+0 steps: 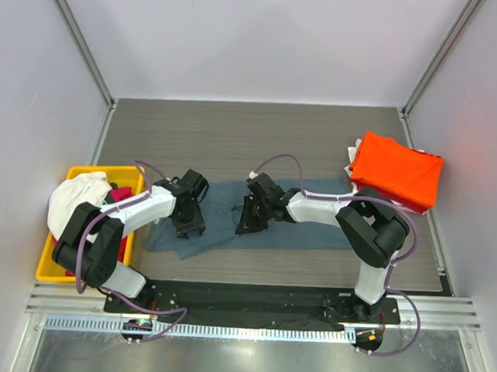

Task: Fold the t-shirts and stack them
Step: Fold the tshirt

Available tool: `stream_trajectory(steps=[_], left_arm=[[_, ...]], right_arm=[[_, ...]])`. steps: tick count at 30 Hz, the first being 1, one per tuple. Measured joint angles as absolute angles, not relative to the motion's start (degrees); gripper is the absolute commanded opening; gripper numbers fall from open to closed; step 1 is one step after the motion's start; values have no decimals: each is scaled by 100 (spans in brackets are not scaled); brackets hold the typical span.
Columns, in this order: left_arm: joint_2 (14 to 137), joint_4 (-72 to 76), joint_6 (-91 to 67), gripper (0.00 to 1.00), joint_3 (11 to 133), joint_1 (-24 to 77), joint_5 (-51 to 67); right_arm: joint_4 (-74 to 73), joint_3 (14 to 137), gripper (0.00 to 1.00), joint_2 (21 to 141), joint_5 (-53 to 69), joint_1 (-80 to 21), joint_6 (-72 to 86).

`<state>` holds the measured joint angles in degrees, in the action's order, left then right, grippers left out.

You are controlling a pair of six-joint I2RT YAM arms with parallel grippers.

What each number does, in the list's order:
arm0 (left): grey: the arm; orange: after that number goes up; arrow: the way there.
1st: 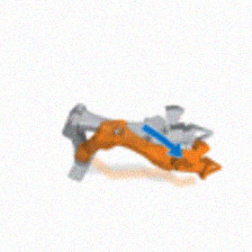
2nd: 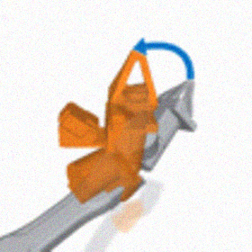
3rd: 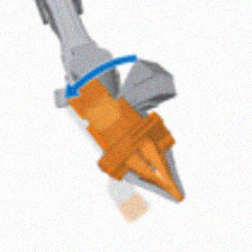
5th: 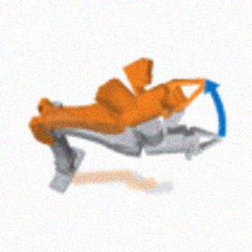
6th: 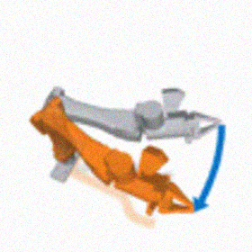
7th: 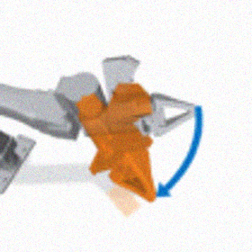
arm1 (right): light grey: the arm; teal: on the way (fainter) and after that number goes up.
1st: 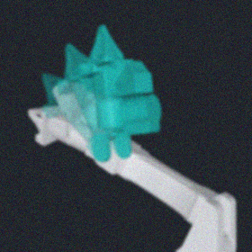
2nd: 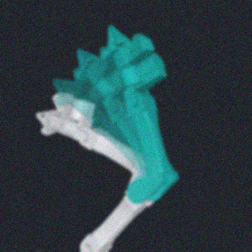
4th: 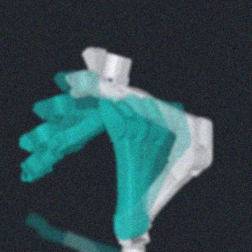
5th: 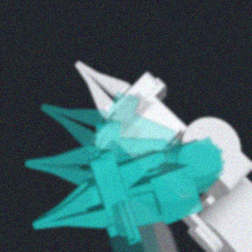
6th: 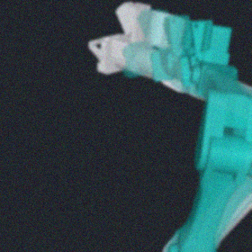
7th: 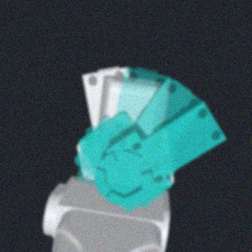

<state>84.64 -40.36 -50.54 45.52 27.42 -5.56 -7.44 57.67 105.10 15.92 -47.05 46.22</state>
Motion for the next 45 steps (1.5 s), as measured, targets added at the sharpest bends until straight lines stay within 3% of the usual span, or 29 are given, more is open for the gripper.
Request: stream_trajectory(steps=[2,3,6,7,8,11,18,19,20,21,22,24,30,36,45], left_arm=[[8464,-4032,-5052,45,4552,2742,-556],[8464,-4032,-5052,45,4552,2742,-554],[8464,-4032,-5052,45,4550,2742,-554],[8462,-4029,-5052,45,4547,2742,-556],[8455,-4029,-5052,44,4545,2742,-554],[8394,-4023,-5052,47,4515,2742,-558],[7717,-4211,-4759,49,4482,2851,-648],[7502,-4270,-4729,46,4506,2856,-666],[7321,-4338,-4696,42,4552,2858,-685],[7157,-4381,-4657,36,4602,2862,-711],[7019,-4403,-4619,15,4657,2864,-753],[6814,-4445,-4565,0,4742,2864,-838],[6949,-4521,-4519,0,4882,2867,-1155],[7992,-4530,-4560,0,5140,2779,-1527],[9677,-4394,-4534,0,6156,2473,-1708]], right_arm=[[-913,5835,5,10495,1542,-4670,4569],[-1000,5870,15,10486,1516,-4652,4550],[-1267,5990,22,10481,1459,-4626,4462],[-1341,6018,36,10473,1428,-4622,4438],[-1415,6034,40,10457,1411,-4611,4421],[-1559,6053,43,10344,1387,-4600,4346],[-1898,5940,30,9636,1100,-4515,4211],[-1935,5909,27,9476,1035,-4486,4176],[-1981,5885,25,9327,961,-4464,4136],[-2029,5861,13,9181,875,-4440,4091],[-2086,5826,8,9002,746,-4405,4025],[-2241,5743,1,8713,449,-4353,3933],[-2930,5306,1,8005,-427,-3911,3730],[-3527,4497,1,7511,-1070,-2989,3697],[-3868,4066,1,7054,-1782,-2978,4012]])
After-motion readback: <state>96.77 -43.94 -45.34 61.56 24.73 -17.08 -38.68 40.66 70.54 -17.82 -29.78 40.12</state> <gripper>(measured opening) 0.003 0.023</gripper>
